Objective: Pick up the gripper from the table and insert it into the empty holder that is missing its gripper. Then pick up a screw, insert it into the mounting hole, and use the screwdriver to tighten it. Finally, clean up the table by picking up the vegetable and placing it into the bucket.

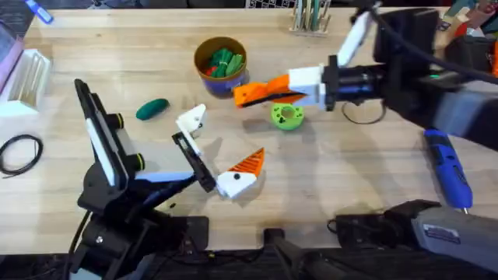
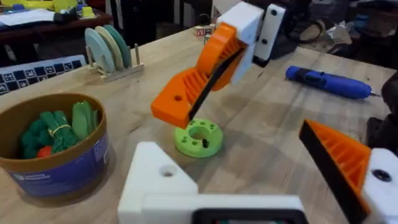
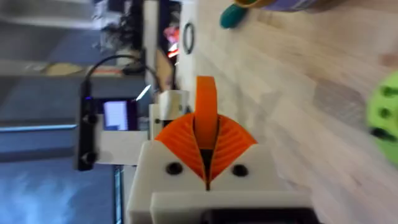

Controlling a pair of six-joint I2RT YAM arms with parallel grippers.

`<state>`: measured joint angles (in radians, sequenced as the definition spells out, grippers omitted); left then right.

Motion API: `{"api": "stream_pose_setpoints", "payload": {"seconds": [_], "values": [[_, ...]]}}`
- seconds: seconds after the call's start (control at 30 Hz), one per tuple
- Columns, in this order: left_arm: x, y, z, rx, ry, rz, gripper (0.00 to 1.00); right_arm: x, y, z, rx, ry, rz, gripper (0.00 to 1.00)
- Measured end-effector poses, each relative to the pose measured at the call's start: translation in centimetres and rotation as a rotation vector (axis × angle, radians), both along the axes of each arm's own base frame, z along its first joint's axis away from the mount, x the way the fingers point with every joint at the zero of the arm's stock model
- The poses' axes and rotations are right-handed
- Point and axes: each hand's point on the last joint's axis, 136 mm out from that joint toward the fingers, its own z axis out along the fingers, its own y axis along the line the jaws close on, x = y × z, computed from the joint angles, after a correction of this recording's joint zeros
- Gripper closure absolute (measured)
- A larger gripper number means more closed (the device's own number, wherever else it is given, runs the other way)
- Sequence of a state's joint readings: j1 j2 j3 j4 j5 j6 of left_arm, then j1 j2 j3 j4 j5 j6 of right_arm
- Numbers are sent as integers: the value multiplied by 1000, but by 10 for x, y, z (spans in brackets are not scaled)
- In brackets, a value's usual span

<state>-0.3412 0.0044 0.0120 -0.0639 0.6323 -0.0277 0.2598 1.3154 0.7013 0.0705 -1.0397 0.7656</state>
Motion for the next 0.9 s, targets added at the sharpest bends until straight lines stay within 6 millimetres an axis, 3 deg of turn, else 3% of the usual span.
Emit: {"api": "stream_pose_setpoints", "payload": {"seconds": [0.17, 0.43, 0.9], "values": [[0, 0, 0, 0, 1, 0, 12, -4, 23, 1, 100, 83, 105, 992], [0, 0, 0, 0, 0, 0, 13, -31, 47, -14, 111, 218, 227, 992], [0, 0, 0, 0, 0, 0, 12, -36, 52, -8, 136, 189, 276, 992]]}}
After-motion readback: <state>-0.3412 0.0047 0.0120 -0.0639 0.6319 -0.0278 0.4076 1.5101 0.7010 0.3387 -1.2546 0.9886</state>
